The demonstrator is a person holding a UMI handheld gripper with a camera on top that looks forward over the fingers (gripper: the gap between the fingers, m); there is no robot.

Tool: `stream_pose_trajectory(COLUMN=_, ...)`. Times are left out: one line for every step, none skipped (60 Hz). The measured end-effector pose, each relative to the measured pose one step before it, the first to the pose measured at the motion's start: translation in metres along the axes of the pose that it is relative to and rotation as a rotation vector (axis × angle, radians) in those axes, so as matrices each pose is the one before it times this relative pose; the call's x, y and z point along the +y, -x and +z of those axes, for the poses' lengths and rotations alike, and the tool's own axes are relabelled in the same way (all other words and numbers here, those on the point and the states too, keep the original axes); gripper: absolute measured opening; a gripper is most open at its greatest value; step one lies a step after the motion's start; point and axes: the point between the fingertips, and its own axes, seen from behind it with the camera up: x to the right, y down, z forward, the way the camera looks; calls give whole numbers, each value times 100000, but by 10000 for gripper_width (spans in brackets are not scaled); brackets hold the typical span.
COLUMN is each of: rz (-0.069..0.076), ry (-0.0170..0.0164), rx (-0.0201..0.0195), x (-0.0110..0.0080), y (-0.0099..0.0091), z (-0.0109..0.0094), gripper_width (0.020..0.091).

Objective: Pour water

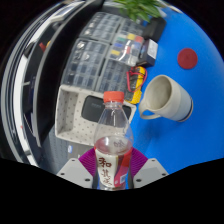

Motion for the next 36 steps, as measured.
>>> stream_pose_trajectory(rz=2468, ry=388, rx=-217, x=-145, y=-35, z=0, gripper_width=406)
stream_pose_trajectory(rz=2504, ry=434, rx=-62, x=-138, y=-34, z=3, gripper_width=406)
stream_pose_trajectory(rz=2796, ry=622, rx=78, x=-84, y=-44, z=14, gripper_width=404)
stream_pose_trajectory(rz=2878, ry=1003, rx=313, x=-193, y=-66, z=-119, gripper_width=405)
stream_pose_trajectory(rz=2792, ry=629, rx=168, x=-143, y=97, z=60, gripper_width=405)
stream_pose_trajectory(rz=2572, ry=357, rx=-263, x=-136, y=2, z=49, gripper_width=404)
stream_pose_trajectory(rz=2554, ry=357, rx=-305, x=-135, y=15, z=21, gripper_width=405)
stream_pose_trajectory(rz=2751, ry=370, rx=-395, x=-136, y=58, z=19, gripper_width=407)
stream_pose_trajectory(rz=2720, ry=407, rx=-484, x=-115, y=66, z=3, gripper_width=406)
stream_pose_trajectory(rz=2745, ry=603, rx=-392, x=-65, y=2, z=-218, gripper_width=406)
stream_pose_trajectory(rz=2622, ry=558, rx=-741, x=-133, y=106, z=49, gripper_width=406)
stream_pose_trajectory(rz=2712, ry=584, rx=-358, x=-177, y=172, z=-136, gripper_width=406)
stream_pose_trajectory(rz=2679, ry=273, rx=-664, x=-102, y=83, z=1, gripper_width=406)
stream_pose_trajectory(rz=2727, ry=86, rx=-483, x=-135, y=69, z=-19, gripper_width=405)
stream_pose_trajectory(rz=2927, ry=72, rx=-466, x=-119, y=82, z=-52, gripper_width=405)
stream_pose_trajectory(rz=3032, ry=108, rx=-416, x=-99, y=84, z=-71, gripper_width=406)
stream_pose_trajectory(rz=3029, ry=174, rx=-570, x=-81, y=121, z=-85, gripper_width=404)
stream_pose_trajectory(rz=2927, ry=127, rx=-608, x=-58, y=135, z=-46, gripper_width=406)
stream_pose_trajectory(rz=2823, ry=225, rx=-583, x=-46, y=133, z=-53, gripper_width=405)
stream_pose_trajectory(rz=2789, ry=366, rx=-246, x=-18, y=146, z=-113, gripper_width=405)
stream_pose_trajectory(rz=2504, ry=396, rx=-475, x=18, y=130, z=-32, gripper_width=405)
stream_pose_trajectory(rz=2407, ry=702, rx=133, x=-67, y=220, z=3, gripper_width=406)
stream_pose_trajectory(rz=2060, ry=489, rx=-58, x=-3, y=40, z=-13, gripper_width=404)
stream_pose_trajectory(rz=1663, ry=265, rx=155, x=-24, y=9, z=-31, gripper_width=405)
stream_pose_trajectory(rz=1048, ry=35, rx=286, x=-49, y=-38, z=-22, gripper_width=405)
stream_pose_trajectory(rz=488, ry=-3, rx=319, x=-46, y=-51, z=-20, gripper_width=405)
stream_pose_trajectory(rz=61, ry=183, rx=338, x=-55, y=-86, z=1, gripper_width=405)
stream_pose_trajectory(rz=-214, ry=355, rx=413, x=1, y=-82, z=15, gripper_width=406)
stream_pose_trajectory(rz=-402, ry=423, rx=409, x=-10, y=-80, z=33, gripper_width=404)
stream_pose_trajectory(rz=-651, ry=183, rx=450, x=224, y=-187, z=-208, gripper_width=403)
stream_pose_trajectory(rz=-406, ry=577, rx=545, x=-148, y=94, z=51, gripper_width=404)
stream_pose_trajectory(rz=-612, ry=323, rx=307, x=19, y=-27, z=19, gripper_width=405)
stream_pose_trajectory(rz=-649, ry=408, rx=338, x=27, y=-31, z=12, gripper_width=405)
stream_pose_trajectory(rz=-707, ry=438, rx=297, x=15, y=-22, z=-31, gripper_width=406)
stream_pose_trajectory(rz=-808, ry=334, rx=139, x=14, y=13, z=-48, gripper_width=406)
stream_pose_trajectory(rz=-840, ry=213, rx=-19, x=-9, y=38, z=-51, gripper_width=406)
